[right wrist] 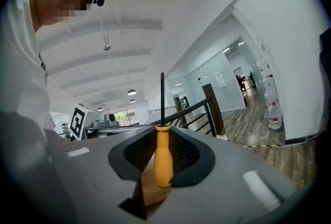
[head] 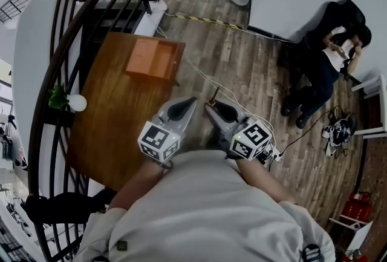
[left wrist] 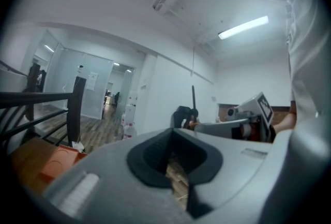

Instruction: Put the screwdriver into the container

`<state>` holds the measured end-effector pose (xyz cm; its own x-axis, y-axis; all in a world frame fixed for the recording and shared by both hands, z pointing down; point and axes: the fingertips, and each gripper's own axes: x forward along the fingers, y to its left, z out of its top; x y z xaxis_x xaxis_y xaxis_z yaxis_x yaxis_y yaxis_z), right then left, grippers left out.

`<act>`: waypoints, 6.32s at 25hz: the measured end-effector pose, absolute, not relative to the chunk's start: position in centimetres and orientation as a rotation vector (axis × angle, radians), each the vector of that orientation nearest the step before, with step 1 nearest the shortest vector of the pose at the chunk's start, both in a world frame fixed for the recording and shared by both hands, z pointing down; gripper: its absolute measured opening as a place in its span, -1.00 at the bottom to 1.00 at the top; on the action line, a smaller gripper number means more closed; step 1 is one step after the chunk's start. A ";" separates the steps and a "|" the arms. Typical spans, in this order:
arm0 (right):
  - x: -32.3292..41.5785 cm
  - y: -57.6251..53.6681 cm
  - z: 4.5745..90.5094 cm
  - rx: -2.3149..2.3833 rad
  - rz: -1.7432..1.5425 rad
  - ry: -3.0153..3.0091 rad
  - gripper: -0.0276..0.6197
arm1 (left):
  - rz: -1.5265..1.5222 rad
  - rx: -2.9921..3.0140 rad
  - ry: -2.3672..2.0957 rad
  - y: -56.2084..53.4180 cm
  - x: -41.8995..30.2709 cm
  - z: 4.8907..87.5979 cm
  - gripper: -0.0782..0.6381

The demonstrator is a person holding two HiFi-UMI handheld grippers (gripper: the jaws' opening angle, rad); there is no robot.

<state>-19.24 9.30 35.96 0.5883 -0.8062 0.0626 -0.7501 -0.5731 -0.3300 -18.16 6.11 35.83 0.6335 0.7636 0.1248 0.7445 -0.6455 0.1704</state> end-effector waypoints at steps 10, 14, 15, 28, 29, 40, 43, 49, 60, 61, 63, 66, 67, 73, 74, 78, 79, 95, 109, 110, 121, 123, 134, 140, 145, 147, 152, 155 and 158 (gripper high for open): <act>-13.9 12.1 36.9 -2.506 -0.324 1.315 -0.66 | 0.352 2.762 1.238 9.3 -13.0 37.2 -0.77; -10.9 13.3 37.4 -2.485 -0.334 1.344 -0.66 | 0.358 2.764 1.196 10.5 -9.9 37.8 -0.77; -10.1 13.9 37.4 -2.482 -0.336 1.347 -0.66 | 0.356 2.763 1.192 11.0 -9.1 37.8 -0.77; 0.2 24.7 35.8 -2.469 -0.325 1.460 -0.66 | 0.269 2.799 1.133 21.6 1.9 35.9 -0.77; 0.5 25.3 35.7 -2.466 -0.325 1.474 -0.66 | 0.263 2.803 1.126 22.3 2.3 35.8 -0.77; 3.2 27.0 36.4 -2.425 -0.327 1.508 -0.66 | 0.316 2.789 1.158 25.4 5.0 37.4 -0.77; 4.2 27.1 36.4 -2.431 -0.320 1.498 -0.66 | 0.326 2.792 1.157 25.5 6.0 37.7 -0.77; 6.3 25.7 36.7 -2.420 -0.331 1.511 -0.66 | 0.329 2.795 1.126 23.7 8.0 37.8 -0.77; 13.0 20.4 37.6 -2.393 -0.359 1.515 -0.66 | 0.361 2.809 1.092 18.0 14.1 38.5 -0.77; 13.9 19.6 37.4 -2.389 -0.358 1.519 -0.66 | 0.364 2.812 1.092 17.3 15.0 38.4 -0.77; 15.7 18.3 36.9 -2.376 -0.356 1.530 -0.66 | 0.369 2.821 1.083 15.9 16.8 37.9 -0.77; 18.4 16.2 36.3 -2.350 -0.346 1.559 -0.66 | 0.368 2.841 1.052 13.5 19.1 37.2 -0.77; 19.3 15.3 36.1 -2.345 -0.342 1.569 -0.66 | 0.366 2.849 1.038 12.4 19.8 37.0 -0.77; 22.1 7.8 35.1 -2.289 -0.327 1.667 -0.66 | 0.330 2.894 0.925 4.8 22.3 35.8 -0.77; 22.3 6.5 34.9 -2.275 -0.328 1.691 -0.66 | 0.326 2.904 0.898 3.6 22.4 35.7 -0.77; 22.4 1.8 34.7 -2.203 -0.333 1.795 -0.66 | 0.285 2.941 0.763 -1.3 22.1 35.2 -0.77; 22.3 0.6 34.8 -2.182 -0.340 1.823 -0.66 | 0.275 2.951 0.723 -2.5 21.9 35.2 -0.77; 22.7 -14.3 35.1 -1.759 -0.446 2.306 -0.66 | 0.238 2.984 0.035 -16.7 20.6 35.6 -0.77; 23.7 -18.7 36.4 -1.392 -0.506 2.625 -0.66 | 0.185 2.914 -0.452 -20.5 20.9 36.7 -0.77; 23.8 -18.8 36.4 -1.358 -0.501 2.650 -0.66 | 0.178 2.906 -0.492 -20.5 21.0 36.8 -0.77; 22.7 -19.2 37.4 -1.022 -0.527 2.865 -0.66 | 0.122 2.790 -0.873 -20.0 19.0 37.7 -0.77; 21.9 -19.0 37.7 -0.975 -0.536 2.893 -0.66 | 0.116 2.765 -0.924 -19.8 18.1 38.0 -0.77; 19.9 -18.5 40.0 -0.903 -0.611 2.984 -0.66 | 0.147 2.693 -0.989 -19.6 15.8 40.5 -0.77; 19.9 -18.4 43.1 -0.923 -0.670 3.018 -0.66 | 0.208 2.637 -0.962 -19.0 15.2 44.4 -0.77; 20.4 -18.4 46.4 -0.953 -0.770 3.019 -0.66 | 0.260 2.592 -0.950 -18.4 14.7 47.6 -0.77; 20.5 -18.4 48.1 -0.966 -0.785 3.040 -0.66 | 0.294 2.585 -0.942 -18.4 14.7 49.0 -0.77; 20.7 -18.1 52.6 -0.981 -0.858 3.106 -0.66 | 0.357 2.551 -0.901 -18.2 15.4 52.7 -0.77; 20.7 -17.9 54.7 -0.974 -0.924 3.119 -0.66 | 0.369 2.534 -0.884 -18.4 15.7 54.1 -0.77; 21.1 -17.5 56.5 -0.975 -0.968 3.144 -0.66 | 0.395 2.519 -0.865 -18.4 16.1 55.5 -0.77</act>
<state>21.11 -17.53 56.48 -0.8002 -0.4294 0.4187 -0.5905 0.6861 -0.4249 16.13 -18.38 55.54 0.7628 -0.5078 0.4004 -0.6351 -0.7047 0.3162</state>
